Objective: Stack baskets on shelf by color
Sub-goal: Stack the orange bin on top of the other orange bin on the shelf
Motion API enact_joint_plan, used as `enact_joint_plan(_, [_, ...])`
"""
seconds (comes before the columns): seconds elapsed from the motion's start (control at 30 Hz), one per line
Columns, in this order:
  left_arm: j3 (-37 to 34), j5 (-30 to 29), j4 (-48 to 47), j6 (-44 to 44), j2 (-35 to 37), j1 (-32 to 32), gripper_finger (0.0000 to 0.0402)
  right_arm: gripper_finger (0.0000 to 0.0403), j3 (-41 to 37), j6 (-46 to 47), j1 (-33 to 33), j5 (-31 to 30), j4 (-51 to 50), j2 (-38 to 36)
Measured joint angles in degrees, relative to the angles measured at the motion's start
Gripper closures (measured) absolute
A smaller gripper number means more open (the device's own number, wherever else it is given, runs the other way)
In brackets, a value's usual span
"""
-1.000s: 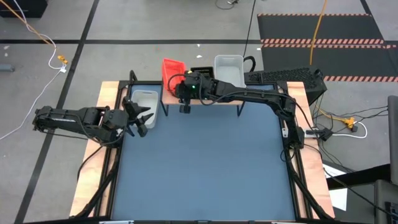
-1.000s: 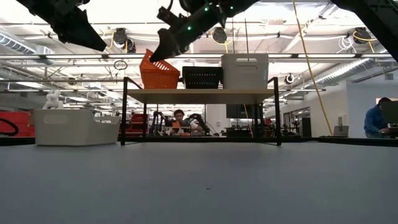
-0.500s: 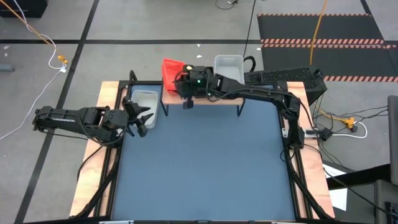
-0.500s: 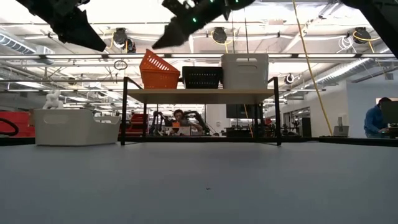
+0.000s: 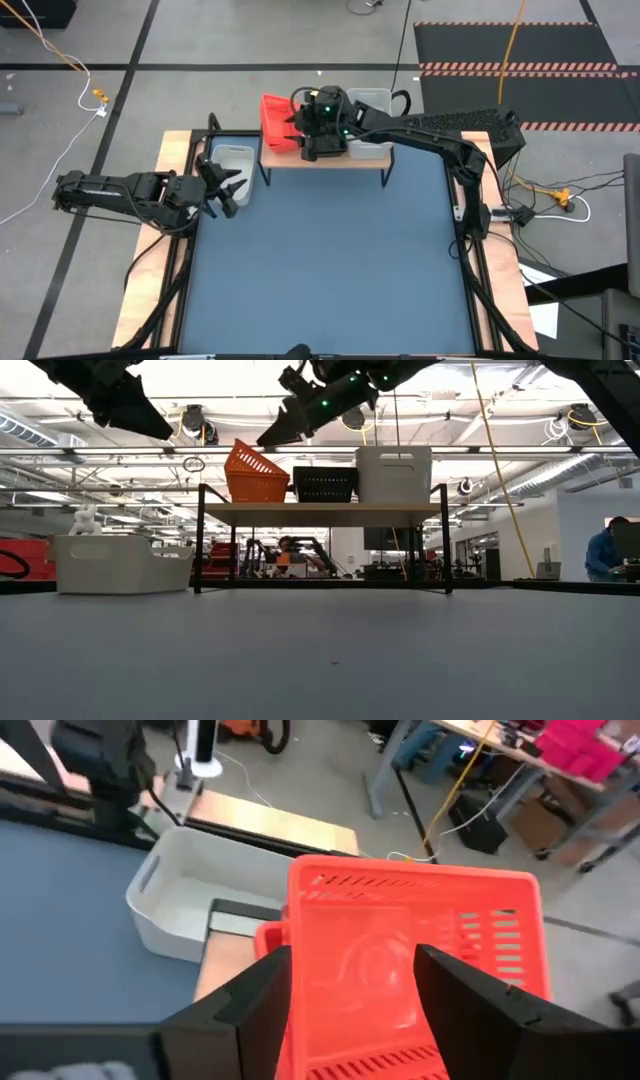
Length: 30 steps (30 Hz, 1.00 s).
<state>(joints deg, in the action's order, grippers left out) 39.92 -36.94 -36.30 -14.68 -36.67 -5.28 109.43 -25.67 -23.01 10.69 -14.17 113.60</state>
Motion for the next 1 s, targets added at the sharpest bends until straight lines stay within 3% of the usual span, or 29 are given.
enact_joint_plan(0.2, [0.0, -0.9, 0.1, 0.0, 0.0, 0.0, 0.0261, 0.0208, -3.4, 0.0, -0.8, 5.9, 3.1, -0.2])
enact_joint_plan(0.4, [0.0, -2.6, 0.6, -0.1, 0.0, 0.0, 0.0261, 0.0209, -8.5, 0.9, -1.0, 4.8, 10.3, 0.0])
enact_joint_plan(0.57, [0.0, -2.8, 0.6, 0.0, 0.0, 0.0, 0.0261, 0.0218, -8.9, 2.2, -1.7, 4.6, 10.6, 0.0])
enact_joint_plan(1.0, [0.0, -3.7, 2.1, 0.9, -0.1, 0.0, 0.0261, 0.0389, -8.9, 5.9, -1.3, 9.0, 10.7, 0.0])
